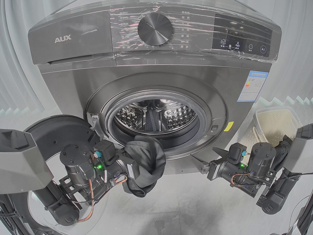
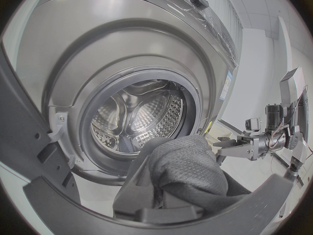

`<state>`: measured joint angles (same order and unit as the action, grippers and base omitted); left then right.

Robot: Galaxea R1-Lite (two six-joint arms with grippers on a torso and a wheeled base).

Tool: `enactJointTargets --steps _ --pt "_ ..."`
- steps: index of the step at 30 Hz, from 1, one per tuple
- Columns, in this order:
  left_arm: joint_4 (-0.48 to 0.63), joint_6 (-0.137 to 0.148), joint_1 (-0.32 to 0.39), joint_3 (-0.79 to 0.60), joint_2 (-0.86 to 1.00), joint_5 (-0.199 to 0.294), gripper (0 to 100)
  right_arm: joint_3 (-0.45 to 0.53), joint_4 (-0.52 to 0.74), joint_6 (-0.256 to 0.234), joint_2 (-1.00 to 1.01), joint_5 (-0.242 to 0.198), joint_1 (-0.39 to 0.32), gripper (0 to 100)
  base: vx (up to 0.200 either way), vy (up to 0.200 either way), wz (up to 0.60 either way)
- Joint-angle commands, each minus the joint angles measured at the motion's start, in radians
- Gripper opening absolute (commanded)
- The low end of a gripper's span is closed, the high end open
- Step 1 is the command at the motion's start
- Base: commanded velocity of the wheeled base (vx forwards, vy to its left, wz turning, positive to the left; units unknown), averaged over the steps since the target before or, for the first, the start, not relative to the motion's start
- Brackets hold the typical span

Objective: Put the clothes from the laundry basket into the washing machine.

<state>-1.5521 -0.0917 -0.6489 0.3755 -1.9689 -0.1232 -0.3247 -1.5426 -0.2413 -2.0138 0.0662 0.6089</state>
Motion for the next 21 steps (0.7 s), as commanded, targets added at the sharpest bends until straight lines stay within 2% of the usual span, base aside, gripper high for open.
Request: enactJointTargets --steps 1,4,8,12,18,21 --pt "0.0 0.018 -0.009 0.098 -0.09 0.0 0 0.01 -0.001 -0.004 0.02 0.0 0.038 100 0.0 0.0 0.0" --pt "0.001 0.024 -0.008 0.184 -0.149 0.016 0 0.024 -0.001 -0.004 0.033 -0.002 0.051 100 0.0 0.0 0.0" --pt "0.001 0.01 0.0 0.341 -0.26 0.097 0 0.032 -0.001 -0.004 0.037 -0.003 0.054 100 0.0 0.0 0.0" --pt "0.003 -0.013 0.017 0.5 -0.38 0.097 0 0.035 -0.001 -0.004 0.04 -0.005 0.048 100 0.0 0.0 0.0" --pt "0.047 -0.017 0.038 0.684 -0.472 0.093 0 0.035 -0.001 -0.004 0.041 -0.005 0.051 100 0.0 0.0 0.0" --pt "0.112 -0.023 0.049 0.758 -0.504 0.093 0 0.035 -0.001 -0.004 0.04 -0.006 0.051 100 0.0 0.0 0.0"
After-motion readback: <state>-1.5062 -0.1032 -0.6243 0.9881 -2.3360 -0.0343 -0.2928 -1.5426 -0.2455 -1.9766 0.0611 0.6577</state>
